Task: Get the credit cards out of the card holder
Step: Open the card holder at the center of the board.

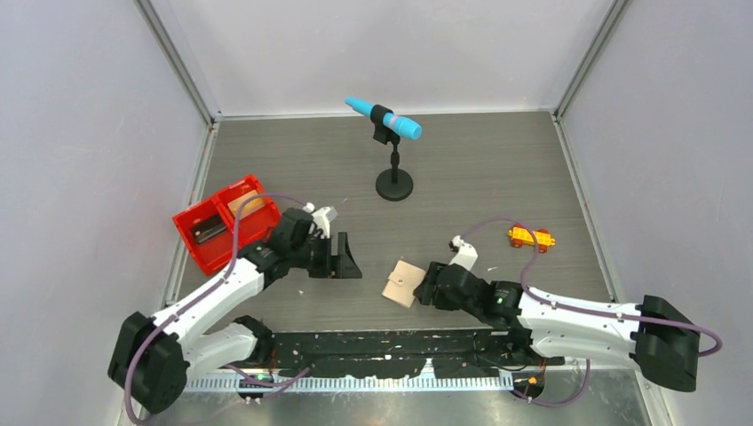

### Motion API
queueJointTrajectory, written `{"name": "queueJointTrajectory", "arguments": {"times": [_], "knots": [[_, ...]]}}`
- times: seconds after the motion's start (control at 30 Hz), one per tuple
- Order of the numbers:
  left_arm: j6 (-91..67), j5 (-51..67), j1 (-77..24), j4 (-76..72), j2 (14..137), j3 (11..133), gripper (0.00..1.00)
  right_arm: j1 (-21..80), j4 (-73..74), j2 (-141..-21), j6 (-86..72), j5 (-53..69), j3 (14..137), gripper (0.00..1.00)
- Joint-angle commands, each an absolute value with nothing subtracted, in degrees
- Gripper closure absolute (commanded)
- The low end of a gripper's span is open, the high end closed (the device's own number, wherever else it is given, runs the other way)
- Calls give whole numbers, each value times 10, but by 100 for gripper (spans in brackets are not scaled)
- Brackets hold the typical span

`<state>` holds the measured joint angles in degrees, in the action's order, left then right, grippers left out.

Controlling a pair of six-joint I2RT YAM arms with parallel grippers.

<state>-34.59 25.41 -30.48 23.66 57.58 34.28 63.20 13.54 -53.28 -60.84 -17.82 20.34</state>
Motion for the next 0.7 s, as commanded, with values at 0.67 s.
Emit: {"name": "queueJointTrajectory", "arguments": {"times": [0.67], "knots": [[-426, 285, -423, -32, 792, 338, 49, 608, 4, -611, -760, -211, 150, 51]]}}
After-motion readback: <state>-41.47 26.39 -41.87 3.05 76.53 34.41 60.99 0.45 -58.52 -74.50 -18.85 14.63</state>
